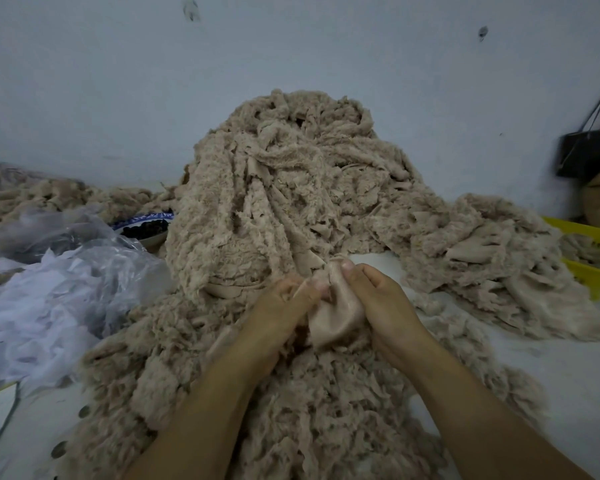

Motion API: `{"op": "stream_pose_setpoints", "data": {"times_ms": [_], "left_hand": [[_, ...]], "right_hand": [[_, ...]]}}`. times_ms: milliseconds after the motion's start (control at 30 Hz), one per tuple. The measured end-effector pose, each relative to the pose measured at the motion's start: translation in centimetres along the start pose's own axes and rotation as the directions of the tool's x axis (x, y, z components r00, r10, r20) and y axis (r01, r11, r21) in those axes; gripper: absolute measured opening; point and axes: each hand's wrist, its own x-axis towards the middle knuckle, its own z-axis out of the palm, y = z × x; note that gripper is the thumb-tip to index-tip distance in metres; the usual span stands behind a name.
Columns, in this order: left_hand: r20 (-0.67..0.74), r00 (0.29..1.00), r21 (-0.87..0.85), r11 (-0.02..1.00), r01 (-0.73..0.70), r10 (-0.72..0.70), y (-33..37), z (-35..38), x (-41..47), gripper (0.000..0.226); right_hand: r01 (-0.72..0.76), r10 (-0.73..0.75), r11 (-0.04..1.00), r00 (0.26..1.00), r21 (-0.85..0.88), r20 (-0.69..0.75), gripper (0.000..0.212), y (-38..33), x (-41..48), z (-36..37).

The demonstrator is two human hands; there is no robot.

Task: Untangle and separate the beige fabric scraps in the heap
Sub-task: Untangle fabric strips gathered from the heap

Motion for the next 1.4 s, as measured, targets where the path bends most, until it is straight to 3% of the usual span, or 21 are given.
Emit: {"op": "stream_pose_setpoints", "data": {"times_ms": [33,167,300,433,533,667,767,833,900,967,1033,1133,1333,1400], "left_hand": [[-0.02,1.0,-0.019,1.0,-0.005,0.005,-0.1,0.1,0.0,0.043],[-0.083,0.993,-0.353,0.934,0.049,-0.083,0.5,-0.5,0.2,0.027],[-0.104,0.982,-0.541,0.837,0.077,-0.158,0.9,-0.6,0.4,0.033],[-0.103,0.979,-0.636,0.769,0.073,-0.179,1.1,-0.3,0.0,0.053],[-0.128,0.974,-0.647,0.76,0.06,-0.186,0.8,-0.2,0.2,0.047],[-0.175,0.972,-0.776,0.63,-0.036,-0.16,0.6,-2.6,0.8,0.047],[-0.171,0.974,-0.657,0.754,0.001,-0.151,0.3,-2.1,0.7,0.04],[-0.167,0.977,-0.512,0.858,0.032,-0.135,-0.1,-0.7,0.7,0.041],[-0.184,0.977,-0.336,0.941,0.043,-0.111,-0.2,0.3,0.3,0.047],[-0.195,0.978,-0.199,0.979,0.036,-0.076,-0.3,0.1,0.0,0.055],[-0.172,0.985,-0.078,0.997,0.008,-0.022,-0.7,-0.3,-0.1,0.058],[-0.033,0.998,0.069,0.996,-0.049,0.051,-0.8,0.2,-0.3,0.065],[0.037,0.999,-0.004,1.0,0.009,-0.009,-0.6,0.5,-0.4,0.078],[0.058,0.997,-0.064,0.997,0.049,-0.046,-0.5,0.8,-0.5,0.056]], "right_hand": [[-0.003,0.003,1.0,1.0,0.014,-0.02,0.036,-0.2,-0.1,0.0],[-0.013,0.009,1.0,0.991,-0.024,-0.136,0.046,-0.6,0.0,-0.4],[-0.022,0.016,0.999,0.985,-0.031,-0.169,0.05,-0.7,0.2,-0.4],[-0.026,0.025,1.0,0.975,-0.004,-0.221,0.05,-0.6,0.3,-0.4],[-0.038,0.047,0.999,0.961,0.039,-0.271,0.052,-0.6,0.4,0.0],[-0.051,0.126,0.981,0.897,0.185,-0.423,0.045,-0.9,0.7,-1.6],[-0.038,0.034,0.999,0.913,-0.003,-0.407,0.047,-0.3,0.6,-2.0],[0.028,-0.087,0.975,0.961,-0.222,-0.262,0.051,0.2,0.2,-0.7],[0.187,-0.225,0.899,0.973,-0.396,-0.052,0.044,0.5,-0.2,0.6],[0.3,-0.266,0.84,0.954,-0.452,0.139,0.035,0.7,-0.3,1.1],[0.321,-0.237,0.833,0.943,-0.451,0.233,0.034,1.0,-0.3,1.2],[0.354,-0.273,0.821,0.933,-0.449,0.236,0.008,1.0,-0.4,1.5],[0.27,-0.235,0.841,0.963,-0.469,0.134,0.029,0.4,0.0,0.6],[0.268,-0.263,0.834,0.961,-0.482,0.079,0.037,0.3,0.1,0.6]]}}
